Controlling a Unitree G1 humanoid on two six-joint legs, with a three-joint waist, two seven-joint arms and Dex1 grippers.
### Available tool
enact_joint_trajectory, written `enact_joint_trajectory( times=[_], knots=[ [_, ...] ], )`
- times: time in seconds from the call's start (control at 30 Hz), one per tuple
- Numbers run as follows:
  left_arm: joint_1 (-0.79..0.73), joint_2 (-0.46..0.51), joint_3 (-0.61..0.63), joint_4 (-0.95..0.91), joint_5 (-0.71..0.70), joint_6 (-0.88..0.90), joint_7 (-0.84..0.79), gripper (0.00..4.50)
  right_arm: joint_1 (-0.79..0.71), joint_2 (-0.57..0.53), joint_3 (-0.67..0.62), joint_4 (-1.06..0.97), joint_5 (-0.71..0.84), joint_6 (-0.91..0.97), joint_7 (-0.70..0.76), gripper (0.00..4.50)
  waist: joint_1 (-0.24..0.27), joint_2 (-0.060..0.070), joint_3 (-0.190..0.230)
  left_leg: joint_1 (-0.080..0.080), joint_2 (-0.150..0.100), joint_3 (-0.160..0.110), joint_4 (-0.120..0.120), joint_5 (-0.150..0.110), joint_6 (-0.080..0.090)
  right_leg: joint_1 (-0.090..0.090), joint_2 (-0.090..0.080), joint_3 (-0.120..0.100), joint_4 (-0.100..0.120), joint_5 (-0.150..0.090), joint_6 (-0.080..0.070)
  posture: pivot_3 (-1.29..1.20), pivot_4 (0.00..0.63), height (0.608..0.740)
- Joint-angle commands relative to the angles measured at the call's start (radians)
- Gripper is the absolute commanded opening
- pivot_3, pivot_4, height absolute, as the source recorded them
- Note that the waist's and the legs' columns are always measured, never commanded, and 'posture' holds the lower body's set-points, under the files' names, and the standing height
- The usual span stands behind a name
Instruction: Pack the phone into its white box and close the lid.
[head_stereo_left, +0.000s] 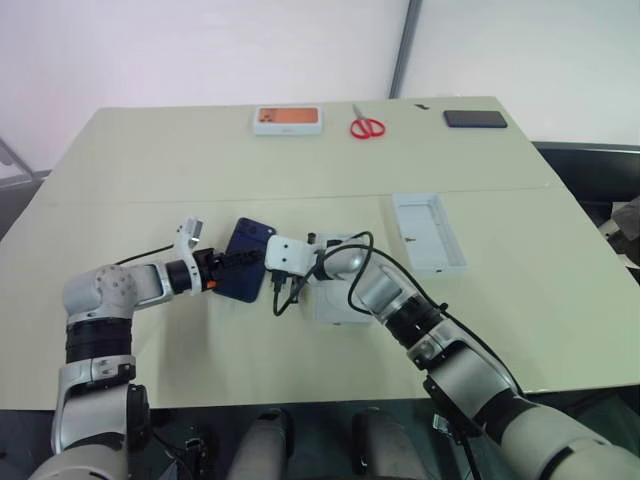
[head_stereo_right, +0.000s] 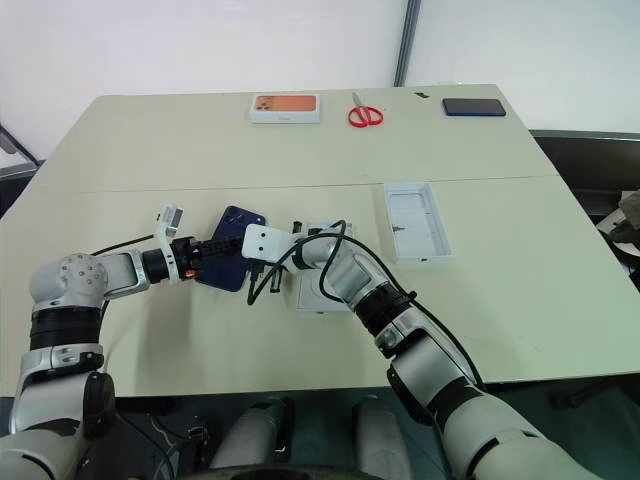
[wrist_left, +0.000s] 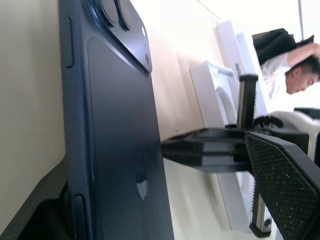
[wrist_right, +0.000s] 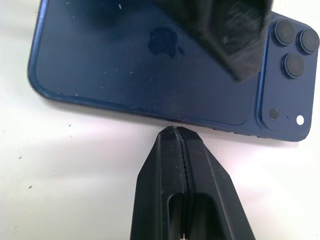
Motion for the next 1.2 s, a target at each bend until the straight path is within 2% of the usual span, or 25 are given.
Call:
enact_joint_trajectory(
  times=[0.03, 0.13, 0.17, 0.23, 0.33, 0.67, 0.8, 0.97, 1.07, 1.2],
  knots=[
    [-0.008, 0.020, 0.020, 0.038, 0.024, -0.037, 0.038, 4.43, 0.006, -0.004, 0.007, -0.021, -0.007, -0.005, 0.006, 0.00, -0.003, 0.000, 0.000, 0.000, 0.000, 0.000, 0.000, 0.000, 0.000, 0.000, 0.000, 0.000, 0.000, 0.000, 0.000, 0.00, 0.150, 0.740],
    [0.004, 0.022, 0.004, 0.039, 0.018, -0.029, 0.027, 4.43, 0.010, -0.007, 0.009, -0.027, -0.011, -0.006, 0.007, 0.00, -0.007, 0.000, 0.000, 0.000, 0.000, 0.000, 0.000, 0.000, 0.000, 0.000, 0.000, 0.000, 0.000, 0.000, 0.000, 0.00, 0.150, 0.740],
    [0.008, 0.021, -0.001, 0.038, 0.017, -0.029, 0.022, 4.20, 0.011, -0.008, 0.010, -0.029, -0.012, -0.007, 0.007, 0.00, -0.009, 0.000, 0.000, 0.000, 0.000, -0.001, 0.000, 0.000, 0.000, 0.000, 0.000, 0.000, 0.000, 0.000, 0.000, 0.00, 0.150, 0.740],
    [0.009, 0.016, 0.004, 0.045, 0.014, -0.032, 0.029, 3.60, 0.016, -0.011, 0.011, -0.036, -0.012, -0.005, 0.009, 0.00, -0.011, 0.000, 0.000, 0.000, 0.000, -0.001, 0.000, 0.000, 0.000, 0.000, 0.000, 0.000, 0.000, 0.000, 0.000, 0.00, 0.150, 0.740],
    [0.005, 0.012, 0.005, 0.049, 0.015, -0.037, 0.042, 2.19, 0.018, -0.013, 0.011, -0.041, -0.013, -0.003, 0.012, 0.00, -0.012, 0.000, 0.000, -0.001, 0.000, -0.001, -0.001, 0.000, 0.000, -0.001, 0.000, 0.000, 0.000, 0.000, 0.000, 0.00, 0.150, 0.740],
    [0.028, 0.011, 0.017, 0.018, -0.002, -0.010, 0.063, 2.19, 0.015, -0.010, 0.007, -0.047, -0.011, -0.003, 0.008, 0.00, -0.014, 0.000, 0.000, -0.001, 0.000, -0.001, -0.001, 0.000, 0.000, -0.001, 0.000, 0.001, 0.000, 0.000, 0.000, 0.00, 0.150, 0.740],
    [0.042, 0.000, 0.016, -0.055, -0.028, 0.032, 0.083, 2.19, 0.004, 0.005, -0.014, -0.051, 0.008, 0.014, 0.002, 0.00, -0.014, 0.000, 0.000, -0.001, 0.000, -0.002, -0.001, 0.000, 0.000, -0.002, 0.000, 0.001, 0.000, 0.000, 0.000, 0.00, 0.150, 0.740],
    [0.078, 0.030, -0.024, -0.106, 0.031, -0.029, 0.115, 2.19, 0.009, 0.002, -0.006, -0.051, 0.003, 0.013, 0.004, 0.00, -0.014, 0.000, 0.000, -0.001, 0.000, -0.001, -0.002, 0.000, 0.000, -0.002, 0.000, 0.001, 0.000, 0.000, 0.000, 0.00, 0.150, 0.740],
    [0.069, 0.041, 0.009, -0.097, 0.035, -0.025, 0.165, 2.19, 0.019, 0.000, -0.003, -0.059, 0.004, 0.016, 0.008, 0.00, -0.014, 0.000, 0.000, 0.000, 0.001, -0.001, -0.002, 0.000, 0.000, -0.002, 0.000, 0.001, 0.000, 0.000, 0.000, 0.00, 0.150, 0.740],
    [0.052, 0.013, 0.097, -0.118, -0.022, 0.087, 0.242, 2.19, 0.019, 0.000, -0.002, -0.061, 0.006, 0.017, 0.012, 0.00, -0.017, 0.000, 0.000, 0.000, 0.001, -0.002, -0.002, 0.000, 0.000, -0.002, 0.001, 0.001, 0.000, 0.000, 0.000, 0.00, 0.150, 0.740]
  ],
)
